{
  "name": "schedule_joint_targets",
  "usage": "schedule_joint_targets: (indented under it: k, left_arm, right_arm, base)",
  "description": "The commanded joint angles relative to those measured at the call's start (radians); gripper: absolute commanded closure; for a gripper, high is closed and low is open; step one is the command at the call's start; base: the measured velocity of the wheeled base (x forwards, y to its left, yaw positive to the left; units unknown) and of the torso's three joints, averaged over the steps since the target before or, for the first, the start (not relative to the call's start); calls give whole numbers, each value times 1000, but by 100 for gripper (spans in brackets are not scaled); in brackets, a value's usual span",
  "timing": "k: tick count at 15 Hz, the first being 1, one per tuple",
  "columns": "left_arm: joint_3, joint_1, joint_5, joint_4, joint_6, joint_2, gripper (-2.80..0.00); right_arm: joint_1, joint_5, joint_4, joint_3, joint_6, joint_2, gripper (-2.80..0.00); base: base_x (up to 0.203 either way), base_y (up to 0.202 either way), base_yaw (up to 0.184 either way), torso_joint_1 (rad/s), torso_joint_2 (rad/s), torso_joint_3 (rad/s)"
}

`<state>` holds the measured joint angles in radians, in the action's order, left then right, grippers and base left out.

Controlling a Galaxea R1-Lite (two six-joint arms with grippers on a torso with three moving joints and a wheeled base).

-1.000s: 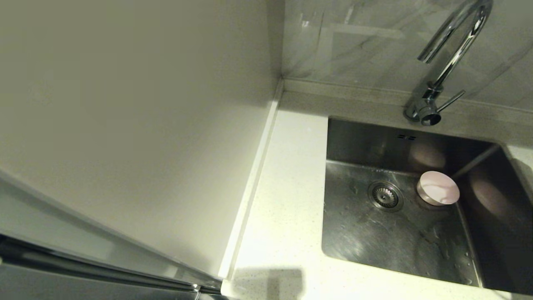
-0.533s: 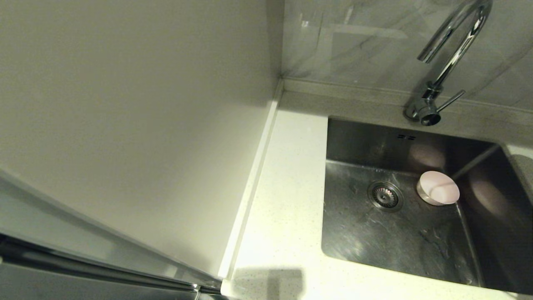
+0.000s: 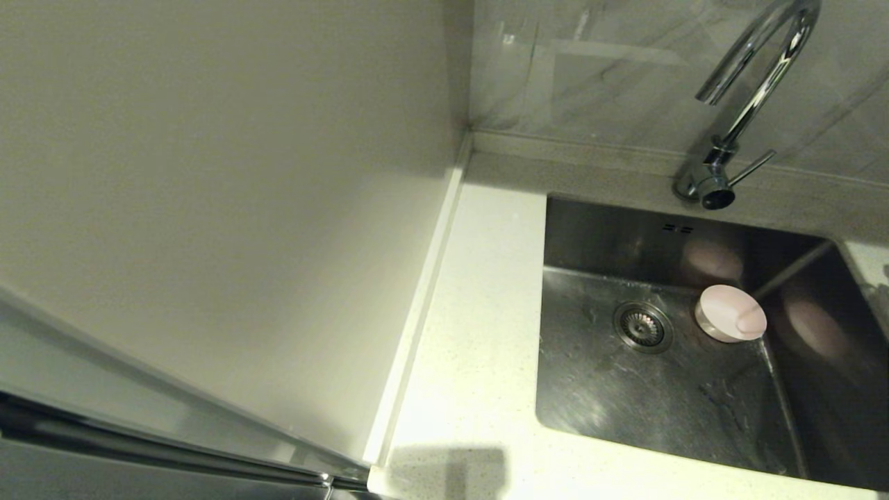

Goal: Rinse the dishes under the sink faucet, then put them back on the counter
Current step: Put a bowl into the sink

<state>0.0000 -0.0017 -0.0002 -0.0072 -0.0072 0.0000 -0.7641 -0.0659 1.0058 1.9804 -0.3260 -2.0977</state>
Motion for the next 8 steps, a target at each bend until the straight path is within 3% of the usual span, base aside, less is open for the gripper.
schedule_joint_targets:
  k: [1,8]
  left_arm:
    - [3,0,0,0,0,0,0]
    - [3,0,0,0,0,0,0]
  right_arm:
    - [-24,-22,-15,1,-2,-53,-280]
    - [-40,-55,-34,2,-2,-90,-280]
  base:
    - [0,0,0,0,0,0]
    - [0,0,0,0,0,0]
